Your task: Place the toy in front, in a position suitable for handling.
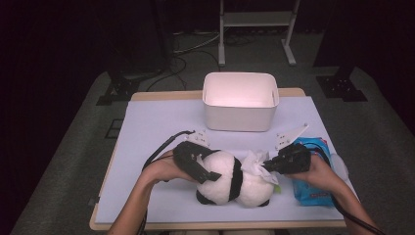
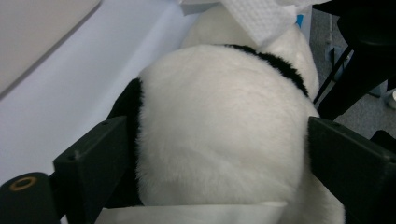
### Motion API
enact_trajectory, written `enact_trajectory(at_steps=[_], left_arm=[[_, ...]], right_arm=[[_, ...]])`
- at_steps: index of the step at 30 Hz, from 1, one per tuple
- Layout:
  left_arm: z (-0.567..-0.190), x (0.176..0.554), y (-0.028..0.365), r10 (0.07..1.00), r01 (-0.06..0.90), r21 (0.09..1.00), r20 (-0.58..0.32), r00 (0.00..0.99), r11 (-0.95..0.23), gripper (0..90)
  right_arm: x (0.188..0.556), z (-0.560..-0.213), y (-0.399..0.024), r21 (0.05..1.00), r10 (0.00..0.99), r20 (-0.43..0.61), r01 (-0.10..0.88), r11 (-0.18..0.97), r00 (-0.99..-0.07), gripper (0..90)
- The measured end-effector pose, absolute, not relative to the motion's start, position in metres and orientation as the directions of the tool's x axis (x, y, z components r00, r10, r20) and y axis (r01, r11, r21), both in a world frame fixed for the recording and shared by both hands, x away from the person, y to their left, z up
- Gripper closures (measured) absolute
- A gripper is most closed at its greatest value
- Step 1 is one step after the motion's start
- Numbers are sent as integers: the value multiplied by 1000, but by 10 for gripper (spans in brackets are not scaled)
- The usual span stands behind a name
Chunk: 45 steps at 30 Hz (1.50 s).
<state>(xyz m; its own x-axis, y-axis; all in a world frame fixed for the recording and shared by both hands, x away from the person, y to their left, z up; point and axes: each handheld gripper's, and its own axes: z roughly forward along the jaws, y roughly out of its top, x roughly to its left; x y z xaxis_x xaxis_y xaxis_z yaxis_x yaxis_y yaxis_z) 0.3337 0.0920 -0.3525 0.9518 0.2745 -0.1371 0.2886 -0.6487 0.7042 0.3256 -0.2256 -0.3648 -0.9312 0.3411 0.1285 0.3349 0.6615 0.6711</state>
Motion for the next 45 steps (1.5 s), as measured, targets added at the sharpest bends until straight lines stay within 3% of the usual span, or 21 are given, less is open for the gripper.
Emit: enact_trajectory(at_steps=[3,5,7,12,29,40,45], left_arm=[[-354,333,93,265,283,709,-139,954,-646,89],[-354,333,94,261,271,711,-127,957,-649,172],[-354,332,94,257,255,719,-109,960,-646,374],[-351,331,92,245,202,736,-50,968,-646,474],[-326,346,66,188,41,695,136,973,-717,525],[-345,315,99,199,46,773,105,974,-633,523],[-344,306,105,207,81,783,62,976,-616,473]], right_arm=[[326,-366,-225,673,341,131,336,659,-931,848],[326,-366,-225,674,343,135,340,656,-930,848],[327,-366,-226,676,350,130,341,653,-928,848],[330,-366,-229,682,359,135,349,642,-924,847],[338,-367,-246,713,380,173,382,588,-909,847],[344,-351,-203,724,302,154,316,614,-941,846],[336,-356,-193,708,279,135,289,644,-951,847]])
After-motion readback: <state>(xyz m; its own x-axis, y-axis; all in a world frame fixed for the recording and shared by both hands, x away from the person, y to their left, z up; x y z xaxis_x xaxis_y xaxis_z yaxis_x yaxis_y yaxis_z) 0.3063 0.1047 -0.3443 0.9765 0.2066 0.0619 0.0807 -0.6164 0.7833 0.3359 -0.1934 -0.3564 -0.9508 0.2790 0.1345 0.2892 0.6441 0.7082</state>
